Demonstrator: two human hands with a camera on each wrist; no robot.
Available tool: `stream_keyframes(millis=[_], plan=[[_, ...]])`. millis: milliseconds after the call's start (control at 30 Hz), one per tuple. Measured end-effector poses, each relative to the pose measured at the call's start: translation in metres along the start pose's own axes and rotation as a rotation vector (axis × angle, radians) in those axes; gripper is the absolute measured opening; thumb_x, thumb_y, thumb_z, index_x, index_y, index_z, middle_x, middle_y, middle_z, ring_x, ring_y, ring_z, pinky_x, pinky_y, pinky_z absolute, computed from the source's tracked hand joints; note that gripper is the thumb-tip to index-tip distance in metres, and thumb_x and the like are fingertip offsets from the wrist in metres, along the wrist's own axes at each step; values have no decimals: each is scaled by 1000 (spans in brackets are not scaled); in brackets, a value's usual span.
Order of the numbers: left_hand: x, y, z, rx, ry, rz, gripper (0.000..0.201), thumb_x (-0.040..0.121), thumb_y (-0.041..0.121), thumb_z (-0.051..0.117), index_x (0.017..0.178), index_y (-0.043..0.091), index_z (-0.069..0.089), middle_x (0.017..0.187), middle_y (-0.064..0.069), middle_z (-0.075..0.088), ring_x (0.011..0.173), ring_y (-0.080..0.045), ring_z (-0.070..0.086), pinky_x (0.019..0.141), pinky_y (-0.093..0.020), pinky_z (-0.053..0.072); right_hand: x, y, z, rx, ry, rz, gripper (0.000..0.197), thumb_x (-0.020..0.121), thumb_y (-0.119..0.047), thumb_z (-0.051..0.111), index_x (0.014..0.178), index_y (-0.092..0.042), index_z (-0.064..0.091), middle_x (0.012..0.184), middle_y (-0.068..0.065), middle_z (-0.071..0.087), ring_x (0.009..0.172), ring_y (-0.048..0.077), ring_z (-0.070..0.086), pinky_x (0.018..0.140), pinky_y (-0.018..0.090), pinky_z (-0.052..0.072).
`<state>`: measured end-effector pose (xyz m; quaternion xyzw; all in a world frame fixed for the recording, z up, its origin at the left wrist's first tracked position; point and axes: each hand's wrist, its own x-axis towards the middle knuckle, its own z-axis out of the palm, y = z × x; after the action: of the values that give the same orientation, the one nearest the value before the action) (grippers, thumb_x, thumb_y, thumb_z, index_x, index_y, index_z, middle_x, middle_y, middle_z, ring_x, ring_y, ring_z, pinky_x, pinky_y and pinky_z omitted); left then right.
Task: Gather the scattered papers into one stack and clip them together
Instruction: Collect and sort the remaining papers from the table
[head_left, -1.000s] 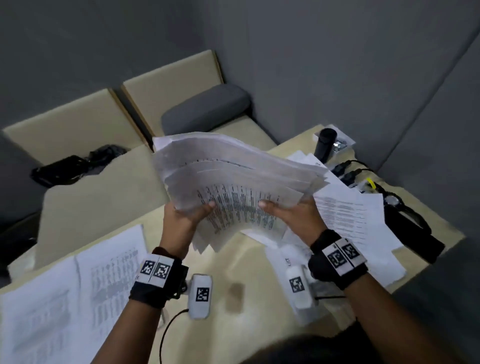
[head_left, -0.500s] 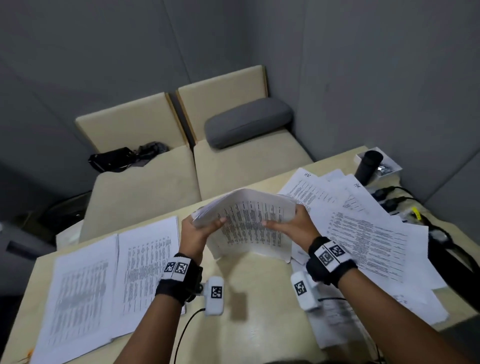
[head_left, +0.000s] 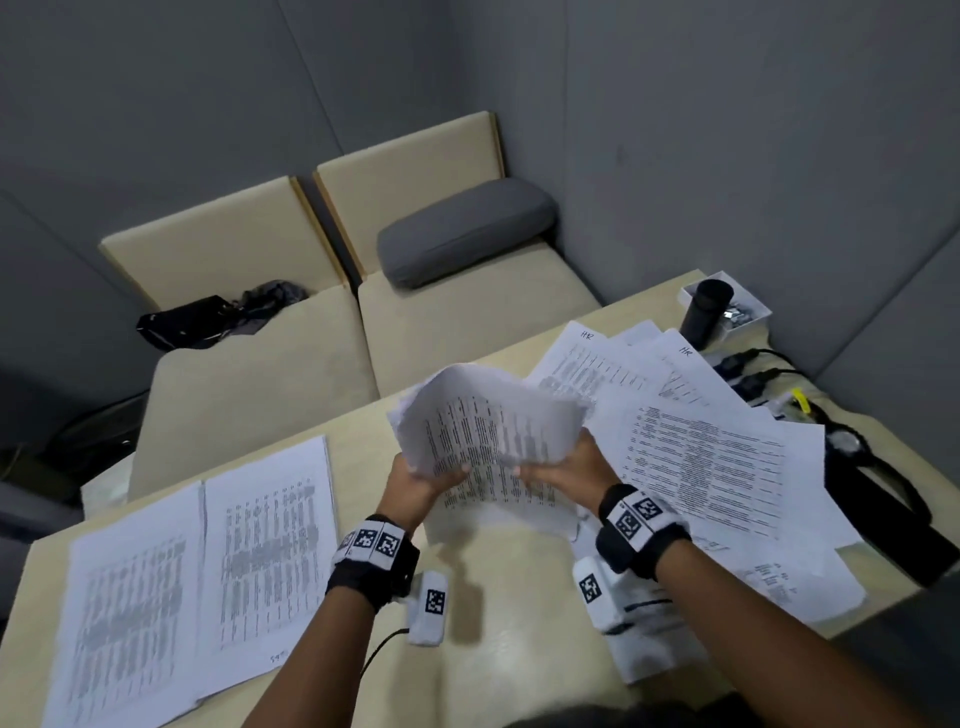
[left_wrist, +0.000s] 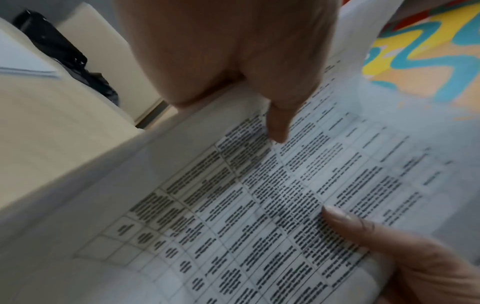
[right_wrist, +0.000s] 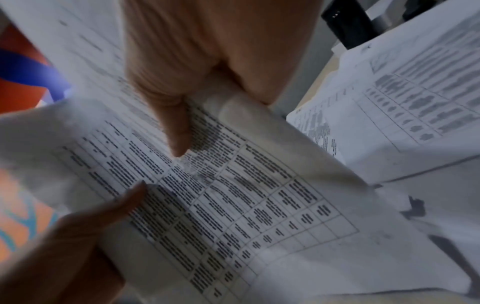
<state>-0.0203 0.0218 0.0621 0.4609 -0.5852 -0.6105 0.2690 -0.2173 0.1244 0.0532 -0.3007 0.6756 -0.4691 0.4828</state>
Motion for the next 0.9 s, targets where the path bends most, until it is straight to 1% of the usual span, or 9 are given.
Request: stream_keyframes(millis=[100,200,267,333,467,567,633,767,900], plan=[[11,-2,13,159,95,40,10,84,9,73,88,17,69,91,-7,73,77,-13,71,79,-41,57,-7,-3,-3,50,92,31,40,73,-20,84,100,-13,55,105,3,62,102,24,63,76,24,53],[24,0,20,383,77,85,12,85,15,73,83,3,69,77,-17,69,63,-20,64,65,-38,56,-2,7,-24,70,203,52,48,77,-20,82,113,-6,53,111,1,55,106,20,57,93,26,44],[33,1,19,539,69,123,23,85,16,73,73,-2,66,70,-23,67,58,-25,58,58,-39,52,7,16,-41,109,135,0,25,77,-8,80,96,-14,65,94,-1,68,89,16,66,82,33,54],[46,-4,12,603,99,107,30,84,18,74,72,-8,66,67,-25,67,57,-30,60,57,-41,52,23,34,-68,64,152,4,25,77,1,76,91,-19,70,83,4,73,82,19,68,70,32,52],[59,-40,-12,619,135,-130,30,84,21,74,77,-6,66,69,-22,68,60,-28,64,61,-45,56,54,69,-139,-180,277,128,21,81,4,68,91,-14,70,88,7,70,81,21,64,70,25,57],[55,-76,-27,601,150,-323,33,84,26,74,85,-5,66,78,-25,71,64,-32,69,61,-48,61,75,88,-189,-745,198,249,50,75,-8,77,121,-18,61,127,8,55,111,27,56,95,36,50],[49,-95,-33,566,172,-405,36,82,26,76,90,-8,66,83,-27,71,67,-33,69,65,-46,61,83,92,-208,-1001,142,279,68,69,-21,83,131,-23,53,139,8,40,127,29,45,103,38,41],[38,-115,-35,545,111,-473,24,81,20,77,72,1,66,77,-22,71,72,-34,69,74,-52,59,98,88,-221,-1153,88,245,93,56,-42,92,136,-26,47,146,9,34,136,30,36,109,44,36],[26,-124,-32,511,25,-547,22,79,12,78,95,2,67,91,-16,69,81,-29,66,74,-38,56,111,86,-222,-1342,4,306,123,42,-52,93,145,-26,31,140,12,41,129,36,41,102,47,38]])
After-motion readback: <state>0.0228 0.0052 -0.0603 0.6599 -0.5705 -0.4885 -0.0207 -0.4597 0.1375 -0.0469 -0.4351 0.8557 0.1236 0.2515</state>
